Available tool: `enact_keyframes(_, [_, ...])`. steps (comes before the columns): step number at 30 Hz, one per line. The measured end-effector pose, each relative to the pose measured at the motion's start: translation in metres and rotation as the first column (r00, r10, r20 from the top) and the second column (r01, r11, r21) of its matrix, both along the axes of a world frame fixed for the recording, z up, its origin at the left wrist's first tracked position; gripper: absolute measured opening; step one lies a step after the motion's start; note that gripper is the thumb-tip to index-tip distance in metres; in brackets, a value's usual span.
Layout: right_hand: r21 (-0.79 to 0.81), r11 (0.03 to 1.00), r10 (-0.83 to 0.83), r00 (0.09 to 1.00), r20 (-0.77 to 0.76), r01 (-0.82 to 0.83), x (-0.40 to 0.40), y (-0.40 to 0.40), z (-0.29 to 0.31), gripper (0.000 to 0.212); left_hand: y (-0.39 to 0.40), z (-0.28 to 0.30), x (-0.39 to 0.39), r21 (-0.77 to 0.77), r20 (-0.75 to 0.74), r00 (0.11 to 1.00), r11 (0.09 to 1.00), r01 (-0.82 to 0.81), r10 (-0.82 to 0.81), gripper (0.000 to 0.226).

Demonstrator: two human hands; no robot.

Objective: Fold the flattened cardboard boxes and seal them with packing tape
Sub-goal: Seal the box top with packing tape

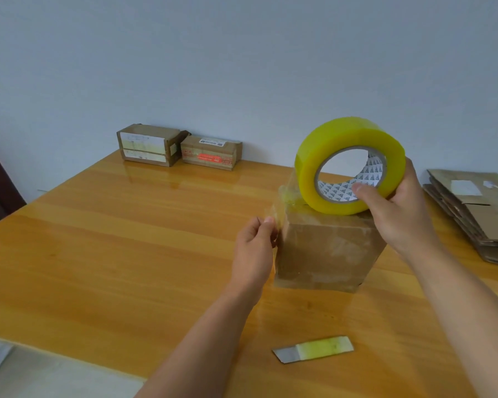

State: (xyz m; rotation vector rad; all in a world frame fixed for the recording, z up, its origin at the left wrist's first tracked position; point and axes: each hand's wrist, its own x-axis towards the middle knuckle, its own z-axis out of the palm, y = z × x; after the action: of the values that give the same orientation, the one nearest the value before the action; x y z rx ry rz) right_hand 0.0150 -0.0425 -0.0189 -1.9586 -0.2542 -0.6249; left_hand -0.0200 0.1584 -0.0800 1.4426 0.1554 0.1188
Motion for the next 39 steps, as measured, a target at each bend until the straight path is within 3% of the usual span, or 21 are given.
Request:
enact_keyframes(6, [-0.003, 1.0, -0.011, 1.0, 0.006, 0.011, -0.001, 0.001, 0.0, 0.044, -0.007, 0.002, -0.003, 0.109, -0.035, 0.999, 0.994, 0.002, 0.001, 0.036])
enact_keyframes(10, [-0.007, 1.0, -0.013, 1.0, 0.008, 0.013, -0.001, 0.001, -0.001, 0.044, -0.008, 0.006, -0.002, 0.022, -0.154, 0.988, 0.999, 0.035, -0.031, 0.035])
enact_keyframes(15, [-0.008, 1.0, -0.013, 1.0, 0.002, 0.013, -0.001, 0.0, -0.001, 0.044, -0.011, -0.005, 0.003, -0.118, -0.201, 0.978, 0.993, 0.03, -0.053, 0.006])
enact_keyframes(18, [-0.002, 1.0, -0.011, 1.0, -0.001, 0.011, -0.001, 0.001, -0.001, 0.044, -0.012, -0.011, 0.004, -0.031, -0.055, 0.999, 1.0, -0.002, 0.0, 0.02])
enact_keyframes(20, [-0.008, 1.0, -0.012, 1.0, 0.0, 0.012, -0.002, 0.002, 0.0, 0.044, -0.012, -0.014, -0.002, 0.111, 0.223, 0.968, 0.983, -0.146, 0.118, 0.026])
enact_keyframes(22, [-0.009, 1.0, -0.014, 1.0, -0.001, 0.014, -0.004, 0.003, 0.0, 0.043, -0.016, -0.016, -0.01, 0.22, 0.421, 0.904, 0.958, -0.186, 0.079, 0.037])
enact_keyframes(26, [0.013, 1.0, -0.023, 1.0, -0.011, 0.023, -0.005, 0.004, 0.0, 0.044, -0.026, -0.022, -0.016, 0.352, 0.39, 0.908, 0.936, 0.005, -0.152, 0.081])
enact_keyframes(29, [0.046, 0.999, -0.02, 0.999, -0.033, 0.022, -0.005, 0.006, 0.0, 0.048, -0.021, -0.021, -0.007, 0.443, 0.39, 0.908, 0.896, -0.043, -0.15, 0.078])
enact_keyframes(32, [0.04, 0.999, -0.02, 0.998, -0.053, 0.022, -0.006, 0.01, -0.001, 0.059, -0.011, -0.012, 0.001, 0.439, 0.409, 0.898, 0.898, -0.038, -0.162, 0.071])
enact_keyframes(36, [0.07, 0.998, -0.004, 0.998, -0.064, 0.009, -0.006, 0.017, -0.002, 0.066, -0.004, 0.001, 0.006, 0.42, 0.365, 0.906, 0.907, 0.046, -0.215, 0.093])
enact_keyframes(39, [0.111, 0.994, 0.019, 0.997, -0.079, -0.01, -0.004, 0.019, -0.003, 0.072, -0.006, 0.004, 0.011, 0.428, 0.36, 0.919, 0.904, -0.011, -0.16, 0.094])
